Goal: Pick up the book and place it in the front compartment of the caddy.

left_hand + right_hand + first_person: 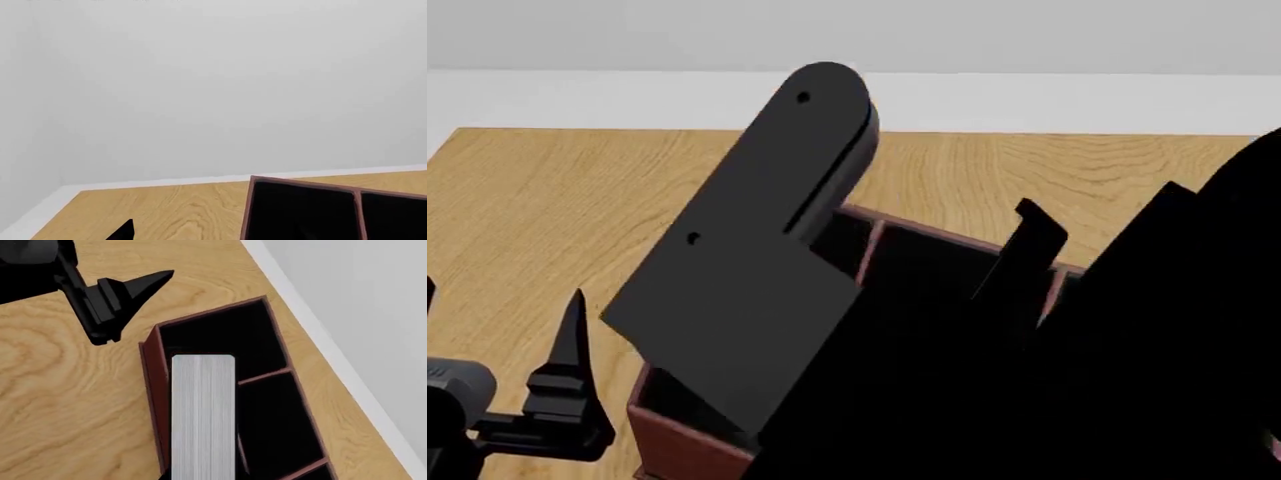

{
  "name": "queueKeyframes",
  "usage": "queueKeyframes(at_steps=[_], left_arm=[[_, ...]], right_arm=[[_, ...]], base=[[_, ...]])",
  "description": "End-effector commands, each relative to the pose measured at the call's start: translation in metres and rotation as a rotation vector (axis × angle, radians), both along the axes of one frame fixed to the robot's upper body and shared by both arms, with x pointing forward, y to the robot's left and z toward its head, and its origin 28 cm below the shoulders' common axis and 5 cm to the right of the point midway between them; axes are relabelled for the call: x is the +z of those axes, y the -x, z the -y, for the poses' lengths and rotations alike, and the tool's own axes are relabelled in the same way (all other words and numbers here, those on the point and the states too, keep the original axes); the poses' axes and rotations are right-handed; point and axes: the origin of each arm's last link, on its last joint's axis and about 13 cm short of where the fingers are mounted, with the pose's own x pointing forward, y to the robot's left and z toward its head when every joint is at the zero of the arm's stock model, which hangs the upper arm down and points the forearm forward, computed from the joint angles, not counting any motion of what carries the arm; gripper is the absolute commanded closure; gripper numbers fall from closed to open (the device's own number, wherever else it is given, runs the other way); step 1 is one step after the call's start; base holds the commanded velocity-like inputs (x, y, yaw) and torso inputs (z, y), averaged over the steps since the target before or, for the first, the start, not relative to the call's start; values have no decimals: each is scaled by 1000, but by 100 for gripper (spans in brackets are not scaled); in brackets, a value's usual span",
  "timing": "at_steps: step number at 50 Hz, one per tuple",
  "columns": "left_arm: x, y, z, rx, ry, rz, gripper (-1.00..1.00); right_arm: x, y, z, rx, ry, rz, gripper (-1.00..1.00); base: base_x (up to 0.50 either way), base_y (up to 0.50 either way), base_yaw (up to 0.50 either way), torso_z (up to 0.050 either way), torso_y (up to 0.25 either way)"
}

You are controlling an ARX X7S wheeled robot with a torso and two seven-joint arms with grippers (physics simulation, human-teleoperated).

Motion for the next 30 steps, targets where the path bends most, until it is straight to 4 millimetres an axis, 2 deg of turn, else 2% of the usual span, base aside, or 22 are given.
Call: queueKeyframes(at_steps=[1,13,22,30], left_arm=[[2,-1,-1,4,-1,2,-100],[1,1,-2,10,-2,3,-100],[0,2,-3,17,-2,3,-100],[1,2,-4,25,-2,4,-100]], right_arm=[[30,-22,1,10,42,98,100],[38,-53,7,28,38,81,100],[44,-75,13,73,113,23,100],[57,-97,16,107,140,-47,100]], base=[[0,0,0,0,0],[0,0,0,0,1],[0,0,0,0,1],[0,0,0,0,1]])
